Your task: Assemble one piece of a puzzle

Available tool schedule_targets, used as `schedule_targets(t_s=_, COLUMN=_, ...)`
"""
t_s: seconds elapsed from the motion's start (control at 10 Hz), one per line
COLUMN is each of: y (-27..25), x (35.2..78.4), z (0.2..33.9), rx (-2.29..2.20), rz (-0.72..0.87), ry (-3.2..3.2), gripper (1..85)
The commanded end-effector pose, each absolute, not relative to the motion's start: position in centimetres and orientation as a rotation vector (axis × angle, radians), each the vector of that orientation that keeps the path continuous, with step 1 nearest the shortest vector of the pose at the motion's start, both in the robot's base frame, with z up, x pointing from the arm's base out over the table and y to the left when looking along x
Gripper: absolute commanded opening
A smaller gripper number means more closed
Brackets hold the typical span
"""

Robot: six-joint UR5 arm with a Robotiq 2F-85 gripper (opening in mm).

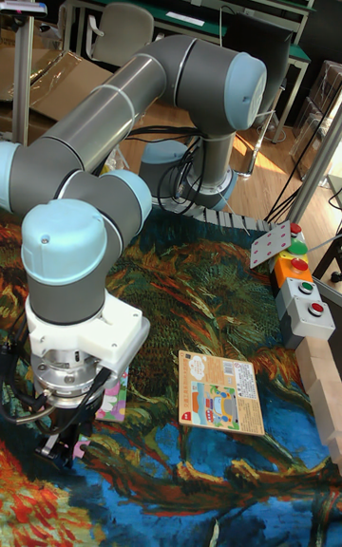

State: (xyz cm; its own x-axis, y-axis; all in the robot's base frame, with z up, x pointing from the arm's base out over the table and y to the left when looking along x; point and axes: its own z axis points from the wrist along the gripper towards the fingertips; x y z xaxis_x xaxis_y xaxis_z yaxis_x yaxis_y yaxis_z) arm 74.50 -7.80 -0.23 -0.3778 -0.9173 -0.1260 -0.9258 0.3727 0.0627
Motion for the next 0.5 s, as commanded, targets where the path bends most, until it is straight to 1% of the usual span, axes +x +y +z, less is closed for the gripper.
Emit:
schedule_targets(t_s=0.0, y=-7.73, x=74.61, z=-0.22, rx=-1.699, rz=0.195, ry=2.540, gripper=49.3)
schedule_targets(t_s=0.4, y=-7.38, x=74.58, z=-0.20, rx=-1.694, rz=0.207, ry=2.540, gripper=49.3)
